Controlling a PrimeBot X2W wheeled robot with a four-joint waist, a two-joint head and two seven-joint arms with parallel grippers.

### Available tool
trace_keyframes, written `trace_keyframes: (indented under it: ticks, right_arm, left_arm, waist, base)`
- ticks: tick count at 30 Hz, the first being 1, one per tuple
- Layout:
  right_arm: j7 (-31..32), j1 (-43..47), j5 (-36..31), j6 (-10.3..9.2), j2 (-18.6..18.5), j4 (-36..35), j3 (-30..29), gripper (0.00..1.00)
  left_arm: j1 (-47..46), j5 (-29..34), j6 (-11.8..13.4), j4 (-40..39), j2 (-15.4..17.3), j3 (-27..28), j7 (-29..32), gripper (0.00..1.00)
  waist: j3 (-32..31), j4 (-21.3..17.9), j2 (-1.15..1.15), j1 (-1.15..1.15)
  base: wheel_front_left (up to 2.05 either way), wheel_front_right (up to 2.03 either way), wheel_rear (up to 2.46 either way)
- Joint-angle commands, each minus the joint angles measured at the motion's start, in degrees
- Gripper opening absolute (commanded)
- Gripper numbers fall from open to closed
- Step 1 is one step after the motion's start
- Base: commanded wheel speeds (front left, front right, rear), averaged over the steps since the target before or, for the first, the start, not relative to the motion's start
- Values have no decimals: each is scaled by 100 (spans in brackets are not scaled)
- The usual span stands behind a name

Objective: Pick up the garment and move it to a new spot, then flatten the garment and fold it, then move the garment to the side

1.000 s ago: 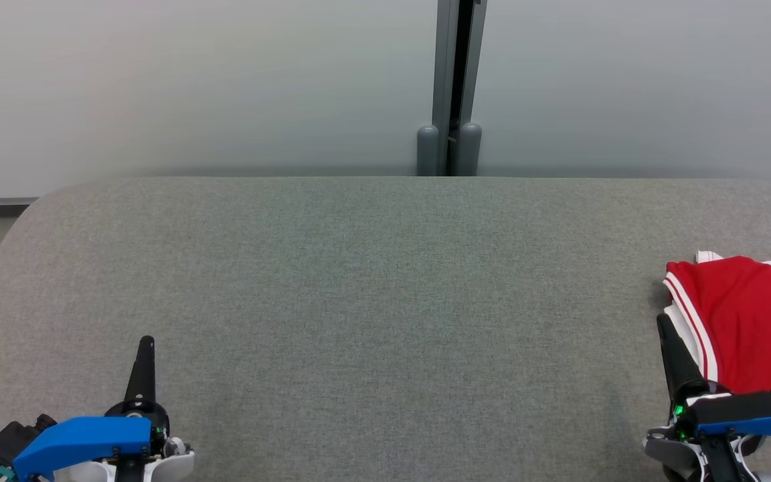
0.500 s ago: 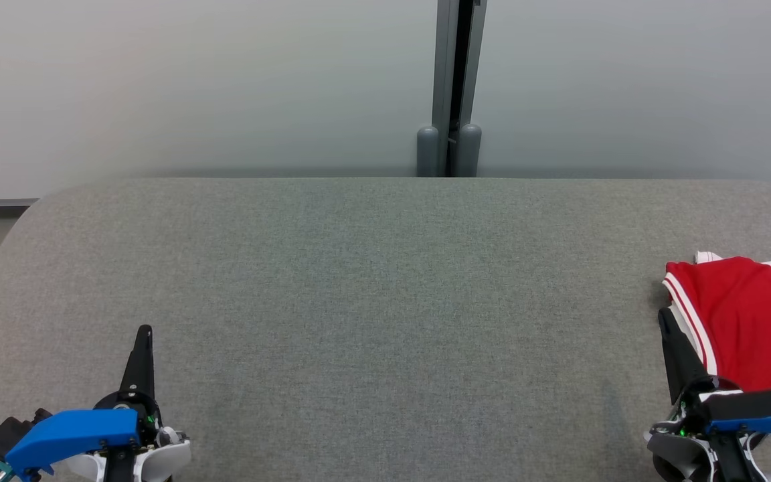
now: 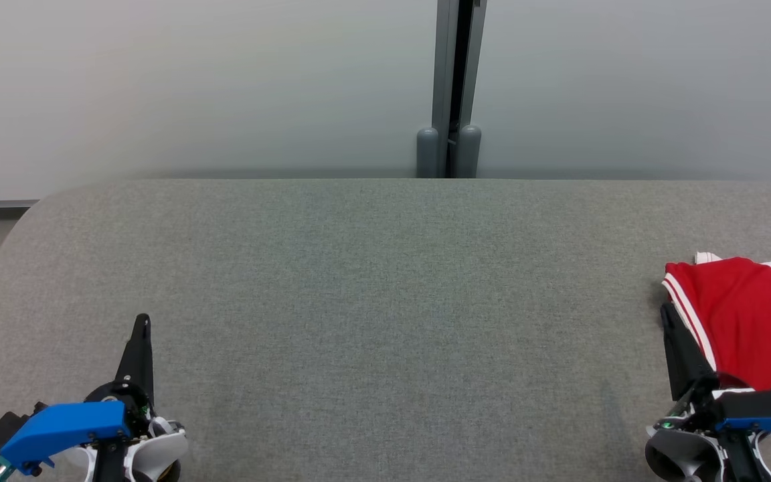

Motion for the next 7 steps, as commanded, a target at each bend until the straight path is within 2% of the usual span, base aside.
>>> trace_keyframes:
  ticks: [1,7]
  right_arm:
    - [24,66,107,2,-37,-43,-18,0]
    - [72,76,290,2,-38,-76,-25,0]
  left_arm:
    - [-68,-79,-63,-35,11,11,30,0]
    - [-91,-250,-60,-56,11,25,80,0]
  waist:
    - [-1,0,0,0]
    - [-6,-1,0,0]
  base:
    - [0,0,0]
    - [0,0,0]
